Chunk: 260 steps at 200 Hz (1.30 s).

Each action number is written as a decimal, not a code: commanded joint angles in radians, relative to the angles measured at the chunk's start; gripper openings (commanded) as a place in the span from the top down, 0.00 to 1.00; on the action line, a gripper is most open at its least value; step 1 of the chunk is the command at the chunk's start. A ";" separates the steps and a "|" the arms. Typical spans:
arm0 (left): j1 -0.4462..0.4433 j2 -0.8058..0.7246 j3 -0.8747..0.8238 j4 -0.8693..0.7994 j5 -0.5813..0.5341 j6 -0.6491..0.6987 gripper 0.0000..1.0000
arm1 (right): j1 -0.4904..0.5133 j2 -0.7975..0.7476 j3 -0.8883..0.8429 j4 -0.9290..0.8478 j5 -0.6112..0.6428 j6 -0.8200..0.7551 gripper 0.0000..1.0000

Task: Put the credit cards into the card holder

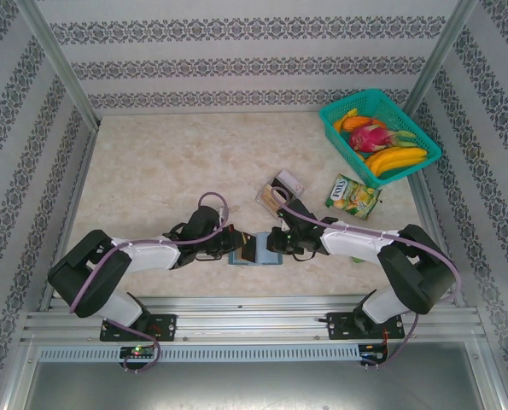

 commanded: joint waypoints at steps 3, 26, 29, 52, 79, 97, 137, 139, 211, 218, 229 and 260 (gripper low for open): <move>-0.016 0.016 0.020 0.065 -0.009 0.015 1.00 | -0.005 0.009 0.008 -0.052 0.048 -0.036 0.88; -0.016 0.031 0.022 0.080 -0.004 0.010 1.00 | -0.006 0.020 0.014 -0.067 0.055 -0.044 0.88; -0.017 0.032 0.021 0.085 -0.002 0.009 1.00 | -0.005 0.022 0.014 -0.070 0.054 -0.046 0.88; -0.018 0.052 0.018 0.115 0.007 0.002 1.00 | -0.006 0.037 0.015 -0.072 0.056 -0.049 0.88; -0.018 0.048 -0.002 0.146 0.001 -0.011 1.00 | -0.006 0.048 0.013 -0.075 0.062 -0.050 0.88; -0.018 0.029 -0.010 0.148 -0.008 -0.014 1.00 | -0.006 0.054 0.014 -0.079 0.072 -0.048 0.88; -0.018 -0.015 -0.007 0.117 -0.011 0.004 1.00 | -0.006 0.058 0.016 -0.083 0.080 -0.045 0.88; -0.018 -0.016 -0.006 0.114 -0.011 0.004 1.00 | -0.007 0.058 0.016 -0.083 0.080 -0.045 0.88; -0.019 0.064 -0.005 0.137 0.001 -0.002 1.00 | -0.009 0.058 0.019 -0.095 0.086 -0.051 0.88; -0.019 0.068 -0.004 0.130 -0.005 0.001 1.00 | -0.009 0.059 0.020 -0.094 0.086 -0.052 0.88; -0.020 0.074 -0.005 0.128 -0.007 0.002 1.00 | -0.009 0.062 0.023 -0.095 0.086 -0.054 0.87; -0.024 0.090 0.000 0.126 0.000 0.005 1.00 | -0.010 0.064 0.025 -0.095 0.085 -0.051 0.87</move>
